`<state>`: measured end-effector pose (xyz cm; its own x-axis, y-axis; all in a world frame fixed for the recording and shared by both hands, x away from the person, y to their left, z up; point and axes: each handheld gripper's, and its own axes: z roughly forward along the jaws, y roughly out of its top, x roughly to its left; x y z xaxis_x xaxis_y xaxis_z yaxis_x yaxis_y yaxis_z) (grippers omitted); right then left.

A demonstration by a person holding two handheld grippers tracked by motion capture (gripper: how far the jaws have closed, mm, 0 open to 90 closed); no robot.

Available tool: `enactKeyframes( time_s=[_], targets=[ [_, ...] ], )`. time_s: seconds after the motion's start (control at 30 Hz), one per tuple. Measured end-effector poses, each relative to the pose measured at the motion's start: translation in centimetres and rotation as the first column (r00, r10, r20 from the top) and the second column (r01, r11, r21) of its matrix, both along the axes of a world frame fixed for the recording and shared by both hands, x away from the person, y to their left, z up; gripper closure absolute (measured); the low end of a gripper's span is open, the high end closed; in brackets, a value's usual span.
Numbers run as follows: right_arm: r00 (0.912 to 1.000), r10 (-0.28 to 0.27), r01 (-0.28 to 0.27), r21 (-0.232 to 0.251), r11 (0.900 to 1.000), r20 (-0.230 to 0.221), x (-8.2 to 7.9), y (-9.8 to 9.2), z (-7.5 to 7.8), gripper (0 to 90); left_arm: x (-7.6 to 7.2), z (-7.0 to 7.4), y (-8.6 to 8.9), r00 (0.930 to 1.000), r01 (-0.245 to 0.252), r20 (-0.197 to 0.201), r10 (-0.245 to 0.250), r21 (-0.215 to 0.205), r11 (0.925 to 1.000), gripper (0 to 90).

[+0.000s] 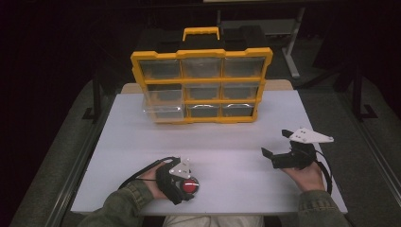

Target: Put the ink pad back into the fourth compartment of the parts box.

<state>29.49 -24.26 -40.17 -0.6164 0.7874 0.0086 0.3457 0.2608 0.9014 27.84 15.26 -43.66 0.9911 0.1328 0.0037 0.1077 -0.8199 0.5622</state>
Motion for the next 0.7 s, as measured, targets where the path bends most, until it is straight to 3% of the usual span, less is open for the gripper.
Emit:
enactKeyframes(
  time_s=[0.7],
  targets=[
    [1.0,-0.001,0.001,0.005,1.0,0.007,-0.05,-0.1,0.07,0.0,0.4,-0.09,0.08,0.9996,0.013,-0.025,-0.013,-0.011,0.9999,29.3]
  ],
)
